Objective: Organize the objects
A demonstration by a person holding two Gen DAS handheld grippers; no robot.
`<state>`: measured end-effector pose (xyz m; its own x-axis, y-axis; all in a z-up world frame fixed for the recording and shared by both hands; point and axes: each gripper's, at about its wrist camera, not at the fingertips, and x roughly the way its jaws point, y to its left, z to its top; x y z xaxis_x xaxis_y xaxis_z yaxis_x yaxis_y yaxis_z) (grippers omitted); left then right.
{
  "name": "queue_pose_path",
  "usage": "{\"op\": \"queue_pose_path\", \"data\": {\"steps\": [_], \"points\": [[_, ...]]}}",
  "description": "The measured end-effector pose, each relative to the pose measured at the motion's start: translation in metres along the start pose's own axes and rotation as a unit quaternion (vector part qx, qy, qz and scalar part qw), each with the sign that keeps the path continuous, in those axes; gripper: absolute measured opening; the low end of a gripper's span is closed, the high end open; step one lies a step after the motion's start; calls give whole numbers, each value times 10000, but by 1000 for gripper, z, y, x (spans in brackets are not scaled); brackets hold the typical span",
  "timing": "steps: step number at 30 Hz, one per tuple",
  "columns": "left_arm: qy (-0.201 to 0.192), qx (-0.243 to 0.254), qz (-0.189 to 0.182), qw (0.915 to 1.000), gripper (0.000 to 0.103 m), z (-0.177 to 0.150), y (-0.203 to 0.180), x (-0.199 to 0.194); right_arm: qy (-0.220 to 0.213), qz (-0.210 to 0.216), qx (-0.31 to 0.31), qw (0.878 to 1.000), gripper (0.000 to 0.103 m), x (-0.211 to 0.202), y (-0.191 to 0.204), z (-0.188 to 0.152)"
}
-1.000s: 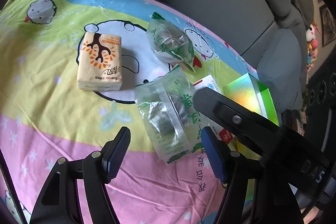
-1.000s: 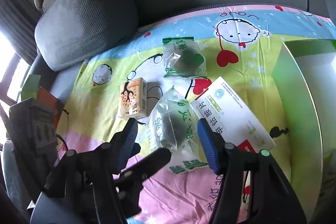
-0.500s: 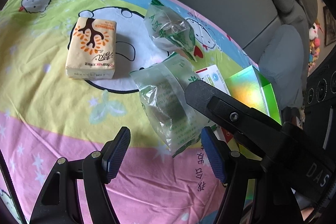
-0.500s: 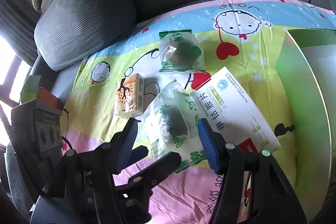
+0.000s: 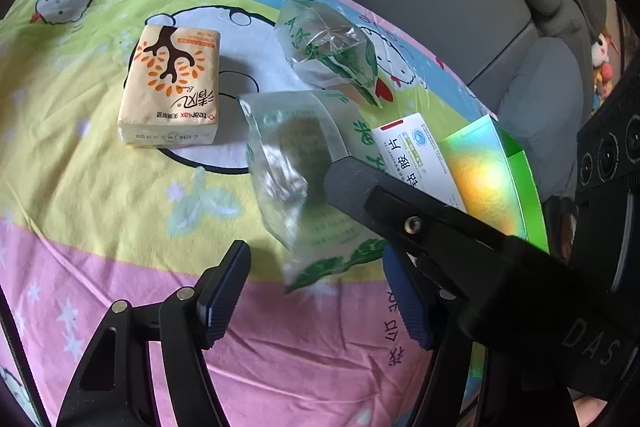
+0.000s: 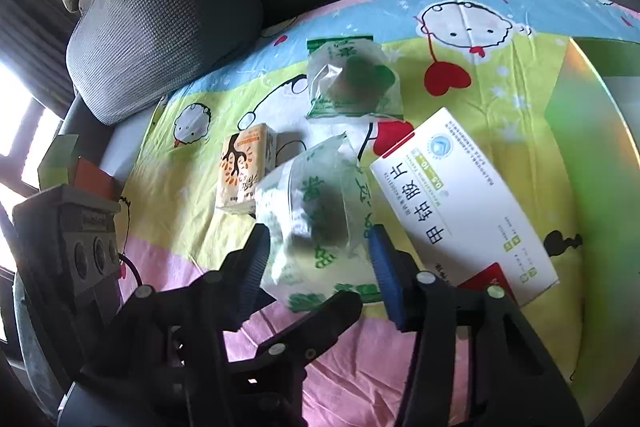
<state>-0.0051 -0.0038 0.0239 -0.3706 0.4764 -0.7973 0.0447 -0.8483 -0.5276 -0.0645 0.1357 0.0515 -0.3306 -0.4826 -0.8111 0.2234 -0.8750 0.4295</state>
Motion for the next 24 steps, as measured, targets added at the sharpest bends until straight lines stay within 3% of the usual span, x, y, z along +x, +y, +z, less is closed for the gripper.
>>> {"op": "queue_pose_path", "data": {"steps": [3,6,21,24], "points": [[7,68,-45,10000,53,-2,-1,0,101,87,45,9999,44,5,-1,-1],[26,62,-57,10000,49,-4,-1,0,103,62,-22,9999,44,7,0,-3],[-127,308,73,9994,48,-12,-2,-17,-116,110,-112,9998,44,-3,6,-12],[-235,412,124,9988,48,-13,-18,-14,-201,133,-125,9996,44,-7,8,-13]]}}
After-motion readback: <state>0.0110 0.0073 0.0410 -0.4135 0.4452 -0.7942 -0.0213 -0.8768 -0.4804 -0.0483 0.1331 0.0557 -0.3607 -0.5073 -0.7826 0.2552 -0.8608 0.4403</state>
